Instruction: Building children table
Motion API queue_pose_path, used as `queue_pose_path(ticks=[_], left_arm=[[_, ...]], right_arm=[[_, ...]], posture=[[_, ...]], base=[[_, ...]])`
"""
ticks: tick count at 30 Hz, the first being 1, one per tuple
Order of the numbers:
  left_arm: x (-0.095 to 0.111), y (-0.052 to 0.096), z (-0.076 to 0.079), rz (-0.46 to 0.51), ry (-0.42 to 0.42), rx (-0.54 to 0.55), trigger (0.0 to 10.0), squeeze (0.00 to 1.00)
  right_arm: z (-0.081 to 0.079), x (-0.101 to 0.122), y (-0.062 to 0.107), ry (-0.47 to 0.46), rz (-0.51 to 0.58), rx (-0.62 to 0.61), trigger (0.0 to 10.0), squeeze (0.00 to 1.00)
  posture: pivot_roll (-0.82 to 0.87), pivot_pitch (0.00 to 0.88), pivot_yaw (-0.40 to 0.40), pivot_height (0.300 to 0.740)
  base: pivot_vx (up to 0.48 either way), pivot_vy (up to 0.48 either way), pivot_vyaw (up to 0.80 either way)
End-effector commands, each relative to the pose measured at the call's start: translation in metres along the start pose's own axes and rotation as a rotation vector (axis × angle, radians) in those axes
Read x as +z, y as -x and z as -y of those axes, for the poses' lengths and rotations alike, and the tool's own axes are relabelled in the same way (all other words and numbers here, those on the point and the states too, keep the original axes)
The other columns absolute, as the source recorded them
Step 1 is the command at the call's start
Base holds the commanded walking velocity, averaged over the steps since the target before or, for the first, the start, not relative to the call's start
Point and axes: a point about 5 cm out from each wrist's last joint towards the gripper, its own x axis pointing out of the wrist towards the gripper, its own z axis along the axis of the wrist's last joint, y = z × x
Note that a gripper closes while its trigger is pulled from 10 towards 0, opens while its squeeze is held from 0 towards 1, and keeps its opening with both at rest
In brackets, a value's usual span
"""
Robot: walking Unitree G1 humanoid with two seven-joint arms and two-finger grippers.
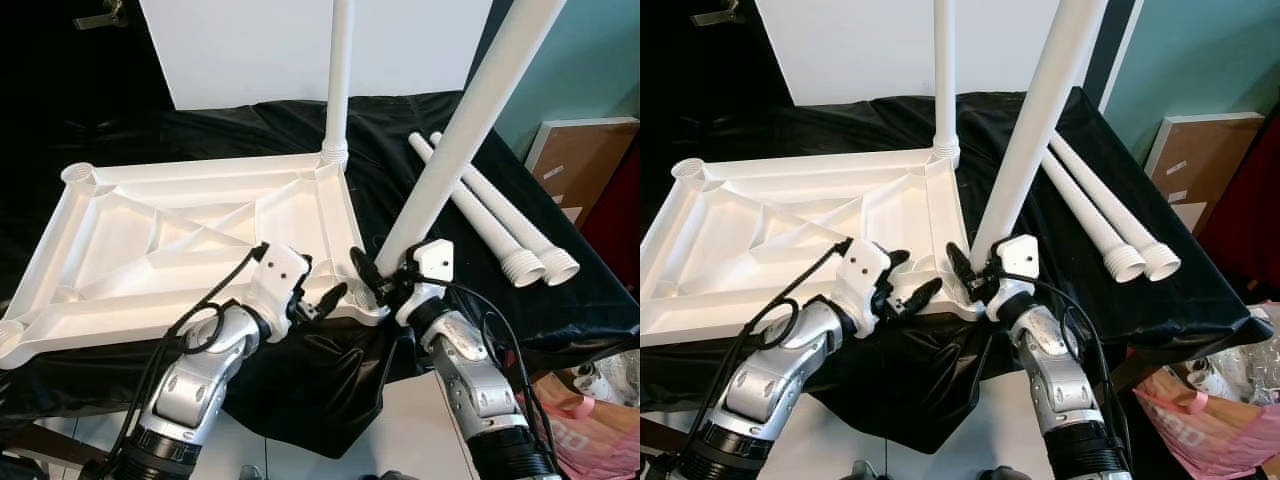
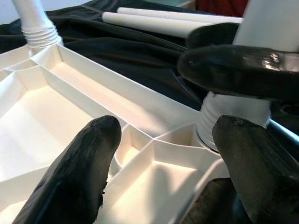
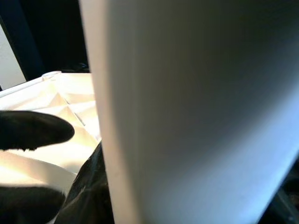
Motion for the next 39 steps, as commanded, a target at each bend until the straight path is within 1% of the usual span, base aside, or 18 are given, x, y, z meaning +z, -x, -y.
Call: queue_pose_path(ticks=[1, 2, 3, 4, 5, 6, 9, 10, 11, 13, 15, 19, 24, 26, 34, 35, 39], left_arm=[[0.002, 0.001, -0.007, 0.023, -0.001, 0.06, 10.0, 0.0], [0.004, 0.002, -0.012, 0.042, 0.004, 0.103, 10.0, 0.0], [0.004, 0.002, -0.012, 0.042, 0.004, 0.103, 10.0, 0.0], [0.006, 0.003, -0.017, 0.061, 0.004, 0.141, 10.0, 0.0], [0.006, 0.003, -0.017, 0.061, 0.004, 0.141, 10.0, 0.0], [0.009, 0.005, -0.023, 0.095, 0.009, 0.21, 10.0, 0.0], [0.01, 0.005, -0.025, 0.109, 0.004, 0.23, 10.0, 0.0], [0.013, 0.005, -0.026, 0.133, 0.021, 0.258, 10.0, 0.0], [0.013, 0.005, -0.026, 0.133, 0.021, 0.258, 10.0, 0.0], [0.014, 0.005, -0.027, 0.168, 0.054, 0.308, 10.0, 0.0], [0.016, 0.004, -0.028, 0.201, 0.07, 0.352, 10.0, 0.0], [0.016, 0.004, -0.029, 0.204, 0.062, 0.369, 10.0, 0.0], [0.014, 0.005, -0.032, 0.217, 0.079, 0.421, 10.0, 0.0], [0.011, 0.007, -0.04, 0.222, 0.143, 0.468, 10.0, 0.0], [0.009, 0.008, -0.043, 0.22, 0.176, 0.481, 10.0, 0.0], [0.007, 0.008, -0.043, 0.216, 0.191, 0.486, 10.0, 0.0], [0.004, 0.007, -0.043, 0.208, 0.201, 0.486, 10.0, 0.0]], right_arm=[[0.001, 0.003, 0.002, 0.004, 0.025, -0.018, 10.0, 0.0], [0.002, 0.005, 0.003, 0.01, 0.039, -0.04, 10.0, 0.0], [0.002, 0.005, 0.003, 0.01, 0.039, -0.04, 10.0, 0.0], [0.004, 0.007, 0.003, 0.017, 0.052, -0.055, 10.0, 0.0], [0.004, 0.007, 0.003, 0.017, 0.052, -0.055, 10.0, 0.0], [0.009, 0.01, 0.004, 0.035, 0.073, -0.108, 10.0, 0.0], [0.011, 0.011, 0.004, 0.046, 0.079, -0.128, 10.0, 0.0], [0.014, 0.013, 0.004, 0.06, 0.086, -0.165, 10.0, 0.0], [0.014, 0.013, 0.004, 0.06, 0.086, -0.165, 10.0, 0.0], [0.02, 0.016, 0.005, 0.072, 0.097, -0.222, 10.0, 0.0], [0.024, 0.018, 0.006, 0.087, 0.107, -0.265, 10.0, 0.0], [0.024, 0.018, 0.006, 0.086, 0.106, -0.276, 10.0, 0.0], [0.026, 0.016, 0.008, 0.103, 0.092, -0.314, 10.0, 0.0], [0.028, 0.015, 0.007, 0.102, 0.091, -0.339, 10.0, 0.0], [0.029, 0.014, 0.006, 0.104, 0.087, -0.358, 10.0, 0.0], [0.029, 0.013, 0.005, 0.105, 0.084, -0.363, 10.0, 0.0], [0.031, 0.013, 0.005, 0.11, 0.082, -0.371, 10.0, 0.0]], posture=[[0.0, 0.082, -0.032, 0.74], [0.0, 0.083, -0.032, 0.74], [0.0, 0.083, -0.032, 0.74], [0.01, 0.085, -0.03, 0.74], [0.01, 0.085, -0.03, 0.74], [0.01, 0.088, -0.03, 0.74], [0.01, 0.088, -0.03, 0.74], [0.0, 0.09, -0.031, 0.74], [0.0, 0.09, -0.031, 0.74], [0.0, 0.093, -0.032, 0.74], [0.0, 0.092, -0.033, 0.74], [-0.01, 0.091, -0.032, 0.74], [0.0, 0.086, -0.03, 0.74], [0.0, 0.08, -0.026, 0.74], [0.0, 0.074, -0.026, 0.74], [0.0, 0.074, -0.026, 0.74], [0.0, 0.066, -0.029, 0.74]], base=[[0.0, 0.0, 0.0], [0.0, 0.0, 0.0], [0.0, 0.0, 0.0], [0.0, 0.0, 0.0], [0.0, 0.0, 0.0], [0.0, 0.0, 0.0], [0.0, 0.0, 0.0], [0.0, 0.0, 0.0], [0.0, 0.0, 0.0], [0.0, 0.0, 0.0], [0.0, 0.0, 0.0], [0.0, 0.0, 0.0], [0.0, 0.0, 0.0], [0.0, 0.0, 0.0], [0.0, 0.0, 0.0], [0.0, 0.0, 0.0], [0.0, 0.329, 0.0]])
